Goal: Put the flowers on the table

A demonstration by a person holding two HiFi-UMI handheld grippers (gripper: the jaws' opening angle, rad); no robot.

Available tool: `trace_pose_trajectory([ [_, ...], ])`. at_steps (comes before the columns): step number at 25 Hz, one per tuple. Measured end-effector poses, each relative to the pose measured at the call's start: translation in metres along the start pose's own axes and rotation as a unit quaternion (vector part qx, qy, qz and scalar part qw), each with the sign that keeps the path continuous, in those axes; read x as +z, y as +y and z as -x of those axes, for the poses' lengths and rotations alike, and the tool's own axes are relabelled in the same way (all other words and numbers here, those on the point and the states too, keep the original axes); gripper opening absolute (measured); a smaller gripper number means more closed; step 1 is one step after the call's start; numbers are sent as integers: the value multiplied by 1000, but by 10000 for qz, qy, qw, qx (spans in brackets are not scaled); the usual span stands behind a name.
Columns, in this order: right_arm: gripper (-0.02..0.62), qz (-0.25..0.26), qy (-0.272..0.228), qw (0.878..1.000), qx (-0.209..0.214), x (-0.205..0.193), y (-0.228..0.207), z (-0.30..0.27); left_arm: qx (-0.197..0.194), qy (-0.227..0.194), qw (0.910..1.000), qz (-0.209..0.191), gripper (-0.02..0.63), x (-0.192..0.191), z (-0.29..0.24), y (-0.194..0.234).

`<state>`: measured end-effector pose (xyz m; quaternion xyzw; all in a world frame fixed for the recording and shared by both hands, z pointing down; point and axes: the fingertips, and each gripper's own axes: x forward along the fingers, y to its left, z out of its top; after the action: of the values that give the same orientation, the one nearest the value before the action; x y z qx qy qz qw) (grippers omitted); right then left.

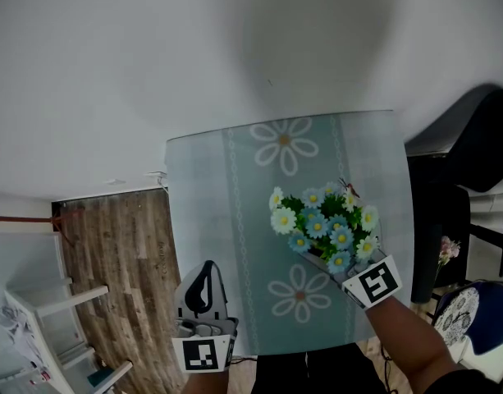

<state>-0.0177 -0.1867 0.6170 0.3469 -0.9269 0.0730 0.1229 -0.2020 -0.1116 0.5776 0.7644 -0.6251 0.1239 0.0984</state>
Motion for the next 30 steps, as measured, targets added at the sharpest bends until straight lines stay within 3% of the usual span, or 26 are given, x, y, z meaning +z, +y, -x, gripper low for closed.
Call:
trace_pose_trajectory([
  [26,572,242,-78,9995,-170,-10,3,-4,-6,-22,10000,-54,3,-3,2,0],
  [30,572,395,-44,9992,-8,-10,10,1,-20,-38,10000,-47,3,-3,6,-1],
])
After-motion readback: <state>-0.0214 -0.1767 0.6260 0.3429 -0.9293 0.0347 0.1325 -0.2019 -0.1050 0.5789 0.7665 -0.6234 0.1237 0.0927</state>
